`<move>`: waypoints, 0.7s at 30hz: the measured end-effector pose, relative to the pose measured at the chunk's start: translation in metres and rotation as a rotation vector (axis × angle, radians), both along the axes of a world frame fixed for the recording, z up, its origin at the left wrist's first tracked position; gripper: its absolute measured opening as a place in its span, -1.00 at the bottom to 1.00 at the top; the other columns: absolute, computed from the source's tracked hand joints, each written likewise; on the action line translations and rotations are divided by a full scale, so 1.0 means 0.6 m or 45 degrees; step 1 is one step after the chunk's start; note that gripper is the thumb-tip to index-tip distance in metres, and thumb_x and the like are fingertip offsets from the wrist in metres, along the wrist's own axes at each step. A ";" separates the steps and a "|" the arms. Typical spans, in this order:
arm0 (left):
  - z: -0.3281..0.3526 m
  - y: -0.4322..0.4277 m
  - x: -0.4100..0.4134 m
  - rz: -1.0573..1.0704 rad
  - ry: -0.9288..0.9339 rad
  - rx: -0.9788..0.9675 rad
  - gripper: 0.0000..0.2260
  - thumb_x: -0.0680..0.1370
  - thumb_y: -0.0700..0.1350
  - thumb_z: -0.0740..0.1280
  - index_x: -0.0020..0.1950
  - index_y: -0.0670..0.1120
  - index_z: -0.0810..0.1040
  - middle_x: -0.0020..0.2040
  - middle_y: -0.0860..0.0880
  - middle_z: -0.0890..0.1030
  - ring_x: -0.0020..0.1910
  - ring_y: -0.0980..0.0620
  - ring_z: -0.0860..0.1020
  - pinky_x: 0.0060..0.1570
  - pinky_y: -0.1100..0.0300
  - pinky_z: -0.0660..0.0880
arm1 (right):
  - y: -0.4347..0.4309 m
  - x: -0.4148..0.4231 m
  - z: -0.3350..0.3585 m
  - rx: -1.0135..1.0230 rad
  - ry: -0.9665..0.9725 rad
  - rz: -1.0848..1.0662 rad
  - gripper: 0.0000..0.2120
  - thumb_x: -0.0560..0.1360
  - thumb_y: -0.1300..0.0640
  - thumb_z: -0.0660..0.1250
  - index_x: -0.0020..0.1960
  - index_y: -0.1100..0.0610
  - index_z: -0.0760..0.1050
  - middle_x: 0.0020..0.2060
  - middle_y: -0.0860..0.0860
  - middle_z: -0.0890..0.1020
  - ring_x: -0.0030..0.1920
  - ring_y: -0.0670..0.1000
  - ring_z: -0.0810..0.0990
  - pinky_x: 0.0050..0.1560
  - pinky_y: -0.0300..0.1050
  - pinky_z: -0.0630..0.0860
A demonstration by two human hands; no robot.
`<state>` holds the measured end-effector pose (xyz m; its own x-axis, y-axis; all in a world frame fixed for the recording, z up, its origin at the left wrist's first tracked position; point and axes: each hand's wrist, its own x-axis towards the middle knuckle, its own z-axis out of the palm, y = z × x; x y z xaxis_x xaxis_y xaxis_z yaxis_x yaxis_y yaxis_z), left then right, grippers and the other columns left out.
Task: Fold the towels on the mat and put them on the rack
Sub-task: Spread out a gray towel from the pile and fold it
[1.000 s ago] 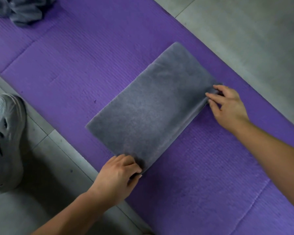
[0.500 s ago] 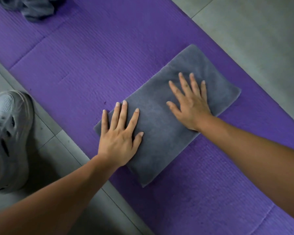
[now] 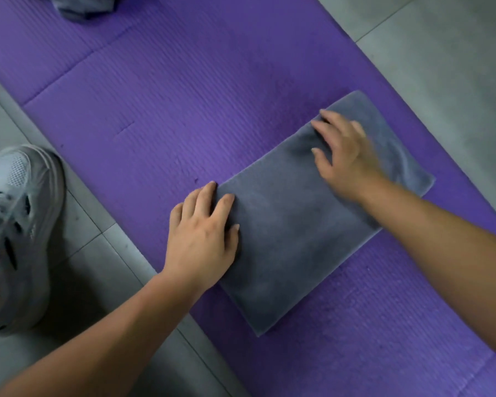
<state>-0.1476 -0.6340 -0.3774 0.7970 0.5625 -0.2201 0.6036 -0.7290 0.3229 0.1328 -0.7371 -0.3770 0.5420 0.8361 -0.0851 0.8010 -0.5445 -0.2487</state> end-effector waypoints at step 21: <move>0.032 0.143 0.008 0.614 -0.205 -0.342 -0.88 0.56 0.02 0.37 -0.16 0.10 0.49 -0.16 0.08 0.49 -0.14 0.05 0.41 -0.11 0.15 0.32 | 0.156 0.157 0.072 -0.270 -0.013 0.205 -0.73 0.58 0.06 0.33 0.25 0.08 0.60 0.13 0.14 0.51 0.18 0.20 0.53 0.31 0.04 0.42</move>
